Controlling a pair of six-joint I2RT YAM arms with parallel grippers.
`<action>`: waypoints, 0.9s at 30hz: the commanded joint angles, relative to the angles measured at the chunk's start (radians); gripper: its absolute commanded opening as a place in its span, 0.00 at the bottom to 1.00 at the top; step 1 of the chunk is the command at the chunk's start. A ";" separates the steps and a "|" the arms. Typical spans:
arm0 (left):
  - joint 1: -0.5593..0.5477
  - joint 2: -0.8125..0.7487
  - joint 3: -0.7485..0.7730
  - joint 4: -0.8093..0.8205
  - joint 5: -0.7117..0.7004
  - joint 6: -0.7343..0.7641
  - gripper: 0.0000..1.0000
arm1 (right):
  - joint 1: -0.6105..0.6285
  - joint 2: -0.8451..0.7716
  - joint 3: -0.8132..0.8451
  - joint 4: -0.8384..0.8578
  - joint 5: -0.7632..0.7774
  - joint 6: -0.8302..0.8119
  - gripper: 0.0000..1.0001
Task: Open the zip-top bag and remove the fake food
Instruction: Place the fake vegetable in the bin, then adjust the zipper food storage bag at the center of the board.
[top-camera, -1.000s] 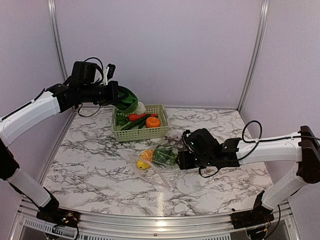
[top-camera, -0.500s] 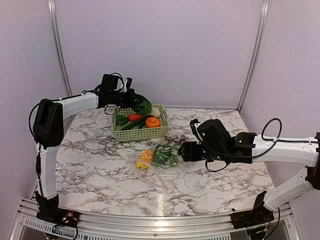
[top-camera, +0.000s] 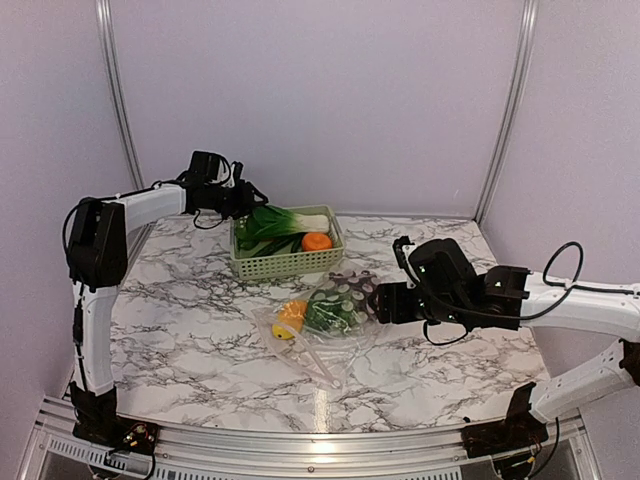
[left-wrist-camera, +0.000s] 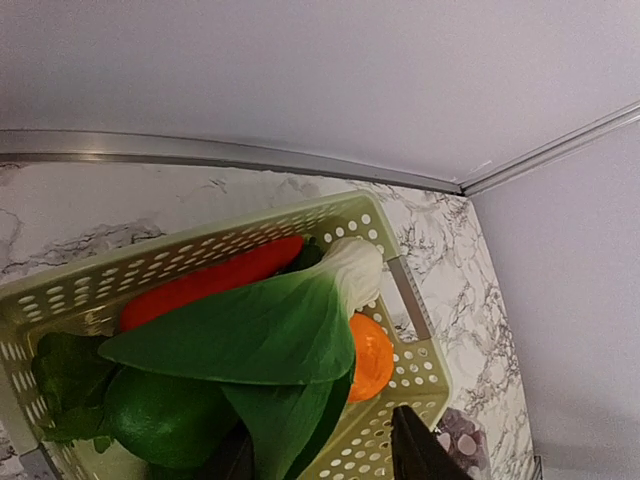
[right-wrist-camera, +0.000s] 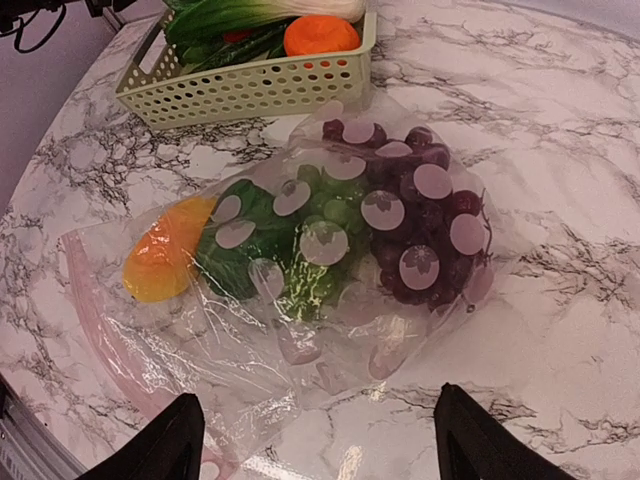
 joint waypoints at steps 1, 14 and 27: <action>-0.008 -0.137 0.003 -0.046 -0.064 0.059 0.48 | -0.007 0.009 0.008 -0.011 0.007 -0.036 0.78; -0.023 -0.382 -0.216 -0.064 -0.190 0.077 0.57 | 0.089 0.167 0.108 0.050 -0.037 -0.229 0.78; -0.117 -0.770 -0.662 0.022 -0.272 -0.029 0.57 | 0.246 0.505 0.343 0.054 0.029 -0.302 0.64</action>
